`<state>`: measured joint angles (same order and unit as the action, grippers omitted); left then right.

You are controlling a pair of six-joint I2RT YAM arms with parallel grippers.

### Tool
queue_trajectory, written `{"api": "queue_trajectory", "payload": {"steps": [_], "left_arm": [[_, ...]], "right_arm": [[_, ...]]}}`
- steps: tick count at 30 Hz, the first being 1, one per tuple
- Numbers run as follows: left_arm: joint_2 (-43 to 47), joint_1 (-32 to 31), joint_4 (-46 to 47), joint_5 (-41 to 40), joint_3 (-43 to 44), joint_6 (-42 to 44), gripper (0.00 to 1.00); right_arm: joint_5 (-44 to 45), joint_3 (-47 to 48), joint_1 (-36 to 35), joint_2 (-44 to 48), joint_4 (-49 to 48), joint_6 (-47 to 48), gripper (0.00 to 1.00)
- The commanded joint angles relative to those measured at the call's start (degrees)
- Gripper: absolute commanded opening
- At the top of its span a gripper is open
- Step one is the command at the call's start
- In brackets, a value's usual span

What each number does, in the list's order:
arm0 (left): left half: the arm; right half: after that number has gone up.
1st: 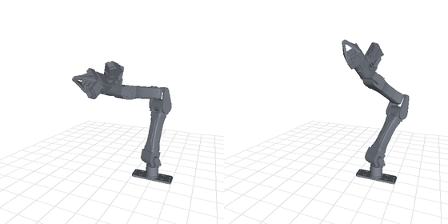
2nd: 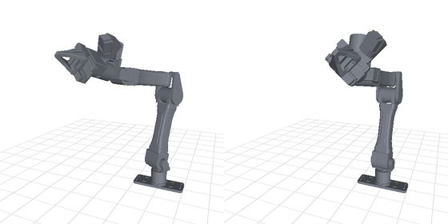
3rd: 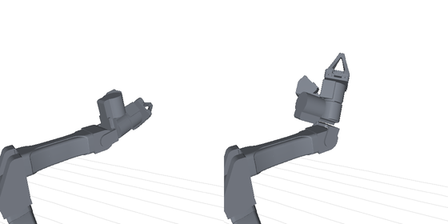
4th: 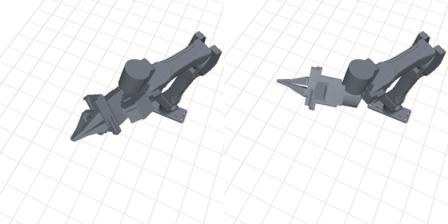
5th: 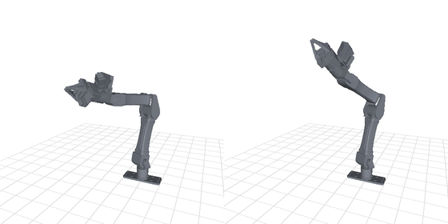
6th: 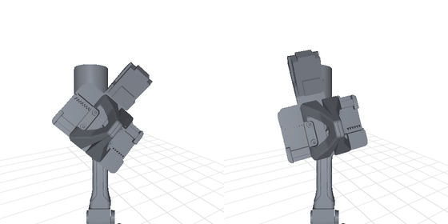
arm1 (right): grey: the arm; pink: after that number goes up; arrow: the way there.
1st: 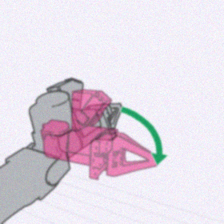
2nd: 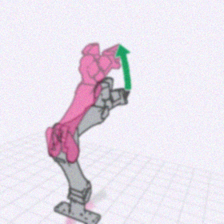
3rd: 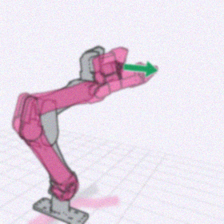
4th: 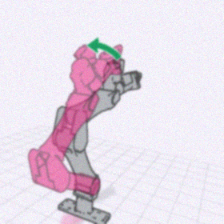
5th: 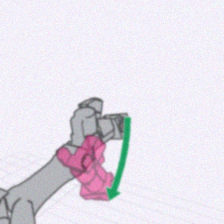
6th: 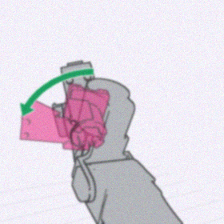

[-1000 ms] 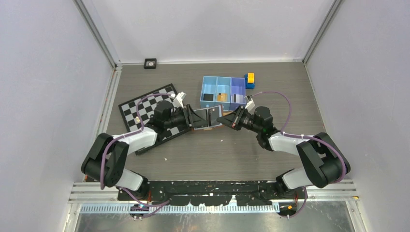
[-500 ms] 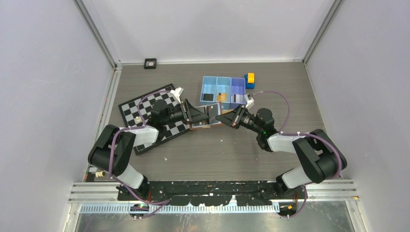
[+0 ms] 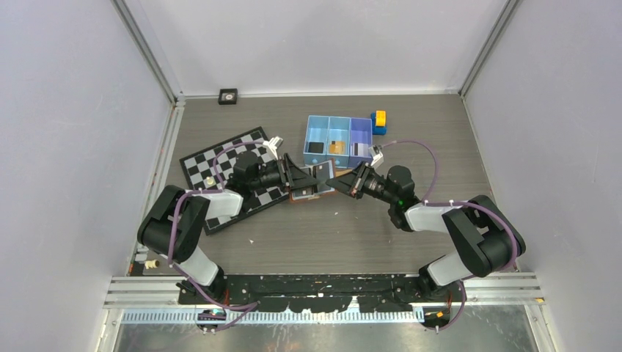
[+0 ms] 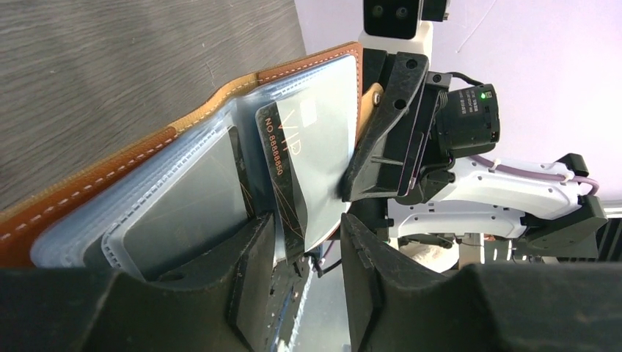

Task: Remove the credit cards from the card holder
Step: Remove the credit card from the card holder.

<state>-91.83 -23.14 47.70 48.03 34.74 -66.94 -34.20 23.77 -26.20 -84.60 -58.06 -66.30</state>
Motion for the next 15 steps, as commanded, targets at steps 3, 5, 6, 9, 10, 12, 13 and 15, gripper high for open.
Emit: {"api": "queue_trajectory", "payload": {"steps": [3,5,6,9,10,12,13,15], "left_arm": [[-0.78,0.1,1.24,0.44,0.66,-0.22,0.25],[-1.56,0.11,6.64,1.64,0.22,-2.74,0.14],[-1.93,0.11,9.28,2.04,0.03,-3.93,0.1],[-2.07,0.26,13.73,2.31,-0.47,-5.45,0.0],[-1.97,0.4,13.96,2.02,-0.77,-5.45,0.0],[-1.84,1.06,13.51,1.52,-1.36,-5.31,0.0],[-2.02,1.29,13.47,1.46,-1.5,-5.38,0.0],[-2.63,1.34,12.77,1.66,-1.2,-5.27,0.0]], "right_arm": [[-1.93,2.02,-1.35,1.71,-7.12,-0.28,0.0],[-1.84,2.15,-1.46,1.27,-6.91,-0.19,0.0],[-1.77,2.2,-1.46,1.2,-6.69,-0.15,0.01],[-0.86,2.28,-1.47,1.4,-4.73,0.7,0.01],[-0.42,2.25,-1.45,1.57,-3.9,1.0,0.03],[0.48,2.36,-1.45,1.86,-1.85,1.86,0.13],[0.83,2.48,-1.48,1.97,-0.59,2.28,0.2],[1.33,2.6,-1.46,2.0,0.97,2.8,0.31]]}}
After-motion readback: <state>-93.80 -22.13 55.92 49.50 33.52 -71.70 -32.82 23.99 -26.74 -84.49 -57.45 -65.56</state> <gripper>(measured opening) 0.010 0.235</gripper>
